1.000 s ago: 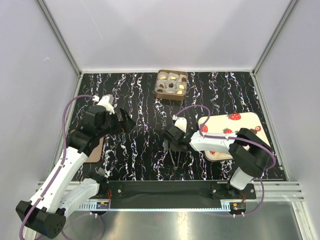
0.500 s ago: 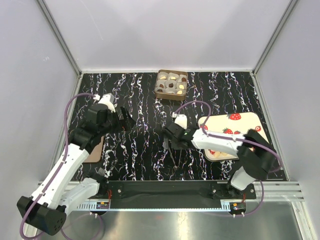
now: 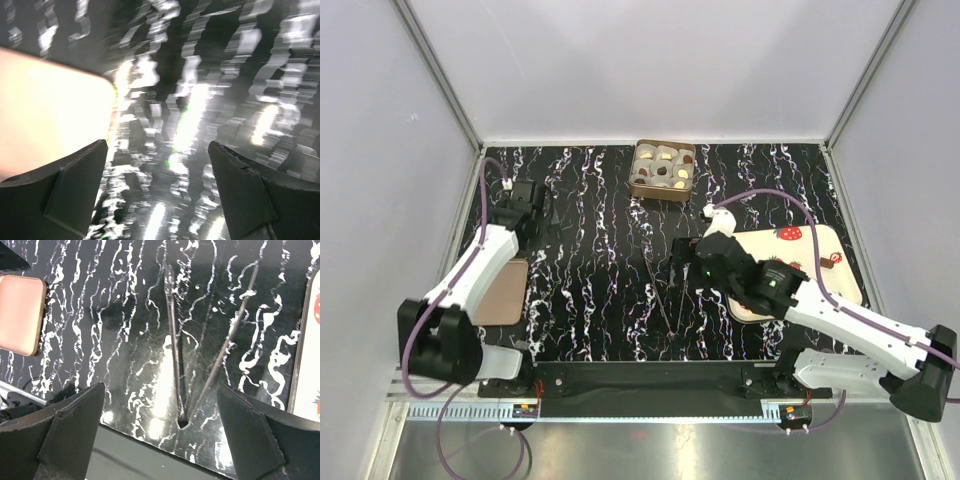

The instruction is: Pack the chocolate

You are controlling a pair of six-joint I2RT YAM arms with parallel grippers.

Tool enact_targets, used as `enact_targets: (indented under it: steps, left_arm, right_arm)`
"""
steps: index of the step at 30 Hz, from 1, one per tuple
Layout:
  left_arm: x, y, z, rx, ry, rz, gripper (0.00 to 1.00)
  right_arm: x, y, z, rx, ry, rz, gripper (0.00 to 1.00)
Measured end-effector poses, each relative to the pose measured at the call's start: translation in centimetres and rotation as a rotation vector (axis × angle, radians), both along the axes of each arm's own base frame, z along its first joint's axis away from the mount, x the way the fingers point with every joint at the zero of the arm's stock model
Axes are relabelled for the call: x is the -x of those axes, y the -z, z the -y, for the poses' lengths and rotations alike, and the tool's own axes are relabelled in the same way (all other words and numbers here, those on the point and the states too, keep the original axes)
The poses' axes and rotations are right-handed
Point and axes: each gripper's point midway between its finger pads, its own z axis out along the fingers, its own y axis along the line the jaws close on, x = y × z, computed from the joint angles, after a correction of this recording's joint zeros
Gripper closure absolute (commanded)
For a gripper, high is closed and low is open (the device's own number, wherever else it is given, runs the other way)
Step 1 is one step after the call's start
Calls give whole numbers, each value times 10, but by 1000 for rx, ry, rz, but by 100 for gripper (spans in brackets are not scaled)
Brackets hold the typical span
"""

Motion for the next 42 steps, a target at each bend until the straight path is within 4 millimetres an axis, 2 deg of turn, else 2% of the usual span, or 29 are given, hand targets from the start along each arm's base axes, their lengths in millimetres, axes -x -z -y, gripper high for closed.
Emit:
enact_targets:
  steps: [3,8,14,20,24,29,30,33,34,37,42]
  left_arm:
    - [4,26,-21,-63,-43,-106,21]
    - [13,54,-38,-98,-54,-223,27]
    - [19,81,-44,-125,-31,-336,35]
    - [29,108,-43,-122,-7,-441,36]
    - [32,113,-43,-121,-1,-466,39]
    - [33,116,-40,-99,18,-477,54]
    - [33,116,-37,-86,26,-479,60]
    - [34,118,-30,-44,47,-485,67]
    - [34,118,-27,-31,53,-485,73]
    - [35,119,-20,9,72,-491,85]
    - [33,117,-1,60,118,-486,97]
  right_arm:
    - [6,4,10,2,3,4,0]
    - [13,8,25,3,3,21,0]
    - [14,-1,32,-20,11,60,0]
    - [16,7,35,-7,9,55,0]
    - [16,9,35,-3,6,56,0]
    - [15,8,34,-7,5,63,0]
    - [15,8,34,-7,5,63,0]
    - [16,11,36,-2,4,61,0]
    - [16,12,36,-1,4,61,0]
    - [16,12,36,-1,4,62,0]
    - [16,13,36,0,5,62,0]
